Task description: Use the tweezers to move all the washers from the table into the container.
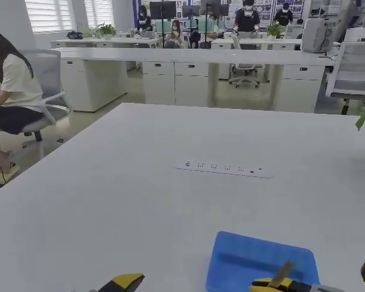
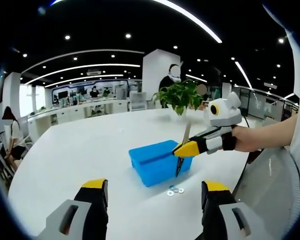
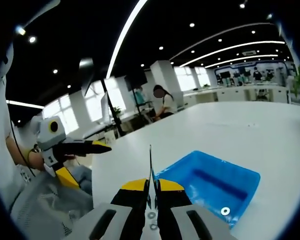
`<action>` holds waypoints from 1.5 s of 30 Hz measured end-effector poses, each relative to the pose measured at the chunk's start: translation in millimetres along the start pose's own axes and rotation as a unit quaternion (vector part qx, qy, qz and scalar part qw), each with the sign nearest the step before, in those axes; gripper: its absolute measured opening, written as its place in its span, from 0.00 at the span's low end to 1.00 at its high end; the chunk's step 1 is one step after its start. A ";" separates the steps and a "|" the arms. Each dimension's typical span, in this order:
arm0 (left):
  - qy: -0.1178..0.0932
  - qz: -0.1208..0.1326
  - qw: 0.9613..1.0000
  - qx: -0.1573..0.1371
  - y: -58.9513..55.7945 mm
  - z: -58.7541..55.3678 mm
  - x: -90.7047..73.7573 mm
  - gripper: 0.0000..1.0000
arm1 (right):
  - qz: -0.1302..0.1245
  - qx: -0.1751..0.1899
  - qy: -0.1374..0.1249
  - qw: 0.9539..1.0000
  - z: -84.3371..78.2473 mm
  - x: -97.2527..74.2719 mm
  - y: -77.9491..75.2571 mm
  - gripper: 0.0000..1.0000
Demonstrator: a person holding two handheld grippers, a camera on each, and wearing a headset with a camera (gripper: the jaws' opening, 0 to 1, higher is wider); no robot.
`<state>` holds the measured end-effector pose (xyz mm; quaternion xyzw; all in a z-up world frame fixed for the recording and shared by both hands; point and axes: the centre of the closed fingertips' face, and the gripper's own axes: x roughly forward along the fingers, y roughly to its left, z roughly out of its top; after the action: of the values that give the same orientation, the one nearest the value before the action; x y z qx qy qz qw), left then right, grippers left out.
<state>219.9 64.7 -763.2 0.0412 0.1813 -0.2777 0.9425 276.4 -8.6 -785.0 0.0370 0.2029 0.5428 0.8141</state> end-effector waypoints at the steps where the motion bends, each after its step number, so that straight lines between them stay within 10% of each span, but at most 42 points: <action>1: 0.001 0.001 1.000 0.001 0.4 -0.2 -0.1 0.77 | 0.005 -0.006 0.008 1.000 -3.5 2.6 1.5 0.03; 16: 0.002 0.006 1.000 -0.002 2.6 -1.1 -1.2 0.75 | 0.015 -0.046 0.070 0.996 -33.8 24.7 0.8 0.04; 45: 0.013 -0.002 1.000 0.004 0.3 -4.8 0.6 0.74 | 0.003 -0.038 0.073 0.997 -32.1 21.7 -5.2 0.04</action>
<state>219.0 65.4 -767.9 0.0481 0.1925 -0.2800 0.9393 276.1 3.6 -822.1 -0.0331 0.2405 0.5541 0.7963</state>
